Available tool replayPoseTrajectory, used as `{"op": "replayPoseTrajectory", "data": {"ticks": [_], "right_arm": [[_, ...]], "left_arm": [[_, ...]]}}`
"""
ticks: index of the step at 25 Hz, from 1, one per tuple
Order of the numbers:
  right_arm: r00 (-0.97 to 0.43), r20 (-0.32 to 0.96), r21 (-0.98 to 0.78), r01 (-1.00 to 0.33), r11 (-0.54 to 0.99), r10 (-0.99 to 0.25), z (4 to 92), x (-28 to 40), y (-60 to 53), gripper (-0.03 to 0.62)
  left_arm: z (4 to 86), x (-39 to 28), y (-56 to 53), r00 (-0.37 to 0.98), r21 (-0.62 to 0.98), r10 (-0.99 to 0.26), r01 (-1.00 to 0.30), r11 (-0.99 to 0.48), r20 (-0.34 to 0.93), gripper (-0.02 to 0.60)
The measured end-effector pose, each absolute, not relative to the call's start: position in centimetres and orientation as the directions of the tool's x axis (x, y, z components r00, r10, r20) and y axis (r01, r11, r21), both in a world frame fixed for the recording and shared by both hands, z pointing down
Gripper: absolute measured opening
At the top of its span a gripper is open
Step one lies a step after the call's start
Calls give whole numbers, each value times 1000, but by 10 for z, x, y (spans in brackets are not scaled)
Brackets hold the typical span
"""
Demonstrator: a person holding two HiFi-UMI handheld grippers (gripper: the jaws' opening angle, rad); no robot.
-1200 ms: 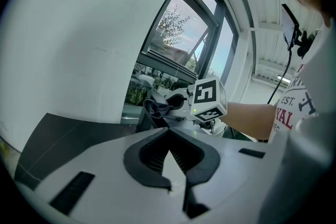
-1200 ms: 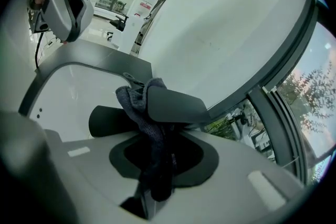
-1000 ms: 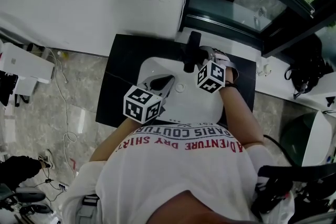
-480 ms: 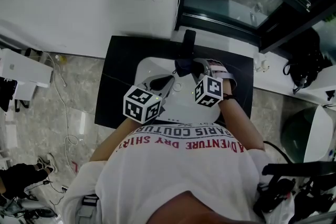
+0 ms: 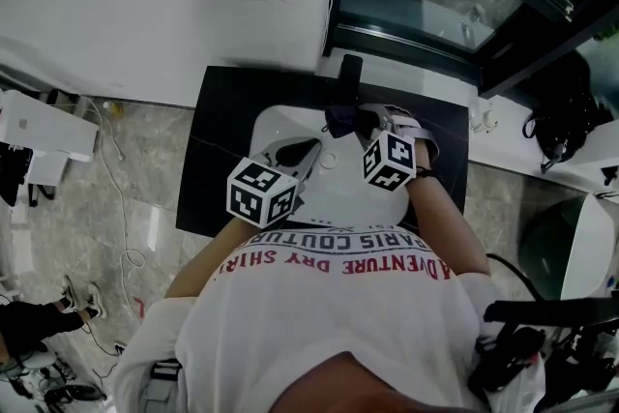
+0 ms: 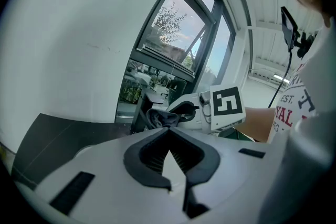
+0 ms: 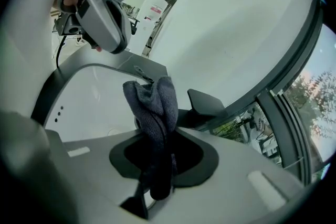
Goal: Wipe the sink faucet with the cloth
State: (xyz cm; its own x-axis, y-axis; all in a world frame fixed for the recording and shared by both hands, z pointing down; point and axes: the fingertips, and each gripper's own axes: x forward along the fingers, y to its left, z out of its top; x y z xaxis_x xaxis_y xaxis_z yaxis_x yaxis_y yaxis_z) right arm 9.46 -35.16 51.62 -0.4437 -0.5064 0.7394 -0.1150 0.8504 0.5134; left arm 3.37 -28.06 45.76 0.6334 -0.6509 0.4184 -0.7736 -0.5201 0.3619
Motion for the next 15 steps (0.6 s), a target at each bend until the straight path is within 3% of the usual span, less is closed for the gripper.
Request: {"op": "replayPoseTrajectory", "data": {"ticks": [15], "right_arm": [[-395, 738, 513, -199, 835, -547, 512, 94, -413, 78]], "left_arm": [[462, 28, -284, 624, 366, -653, -781, -506, 429, 2]]}}
